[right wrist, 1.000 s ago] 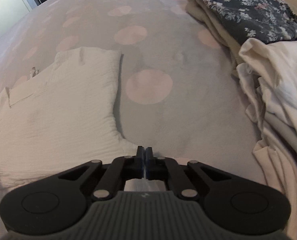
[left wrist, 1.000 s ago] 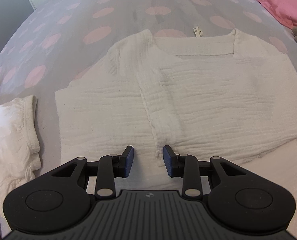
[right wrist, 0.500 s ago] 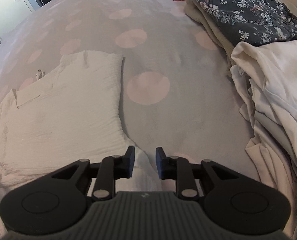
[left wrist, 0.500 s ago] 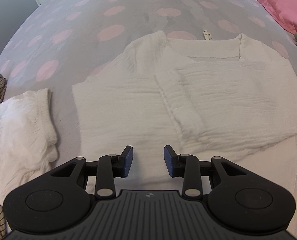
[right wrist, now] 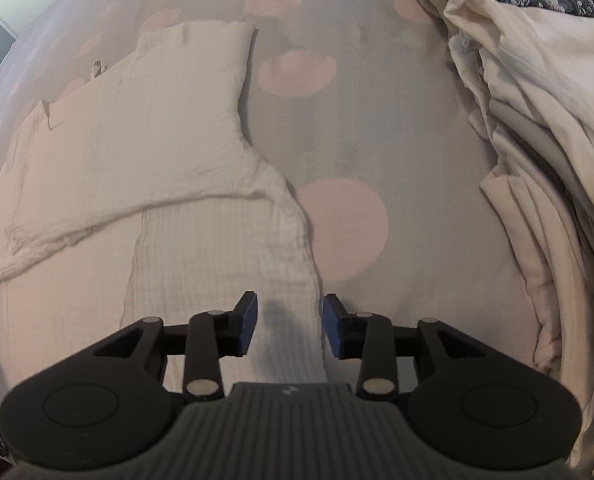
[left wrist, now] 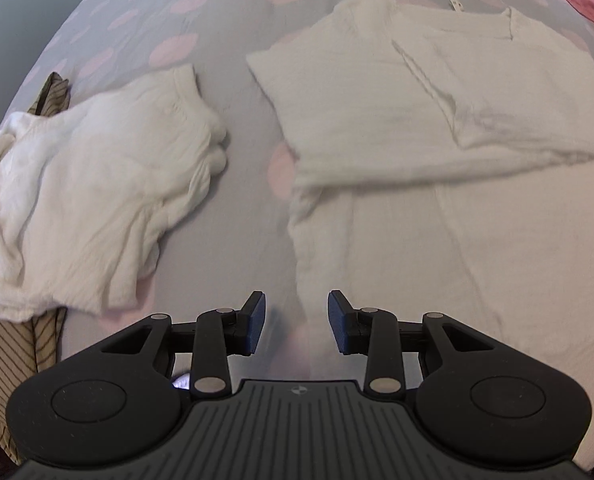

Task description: Fold clothes

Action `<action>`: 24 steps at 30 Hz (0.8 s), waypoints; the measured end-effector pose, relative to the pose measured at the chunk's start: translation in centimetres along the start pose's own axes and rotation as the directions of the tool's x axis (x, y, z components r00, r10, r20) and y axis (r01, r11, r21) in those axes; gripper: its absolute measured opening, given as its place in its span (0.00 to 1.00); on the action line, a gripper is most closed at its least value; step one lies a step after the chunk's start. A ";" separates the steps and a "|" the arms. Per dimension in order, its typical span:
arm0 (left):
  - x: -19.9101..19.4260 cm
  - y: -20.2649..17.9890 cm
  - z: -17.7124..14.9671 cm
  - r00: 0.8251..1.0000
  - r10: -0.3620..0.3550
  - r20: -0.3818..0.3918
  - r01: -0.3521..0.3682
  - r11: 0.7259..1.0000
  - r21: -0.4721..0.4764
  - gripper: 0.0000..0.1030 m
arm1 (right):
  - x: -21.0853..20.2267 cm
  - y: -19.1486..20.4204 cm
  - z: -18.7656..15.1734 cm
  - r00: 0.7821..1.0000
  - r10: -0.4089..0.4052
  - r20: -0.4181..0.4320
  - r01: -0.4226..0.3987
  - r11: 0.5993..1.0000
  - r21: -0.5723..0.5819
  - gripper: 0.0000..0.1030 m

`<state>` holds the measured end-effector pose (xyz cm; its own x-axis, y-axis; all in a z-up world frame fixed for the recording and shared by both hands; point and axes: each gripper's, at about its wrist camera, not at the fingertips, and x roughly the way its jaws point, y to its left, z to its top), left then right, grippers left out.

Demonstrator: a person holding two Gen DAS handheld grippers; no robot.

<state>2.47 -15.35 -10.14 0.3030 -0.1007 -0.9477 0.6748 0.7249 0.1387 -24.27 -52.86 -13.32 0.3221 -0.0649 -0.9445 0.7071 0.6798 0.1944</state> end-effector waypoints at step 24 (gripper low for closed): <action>-0.9 -4.1 -6.7 1.000 0.006 0.020 -0.008 0.991 0.133 0.00 | -2.7 0.0 -7.9 1.000 -0.012 -0.024 0.006 0.967 -0.254 0.04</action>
<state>-5.10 -13.61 -11.77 0.3202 -0.1098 -0.9410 0.7560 0.6283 0.1839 -30.09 -46.90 -12.83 0.2982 -0.0557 -0.9529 0.5261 0.8425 0.1155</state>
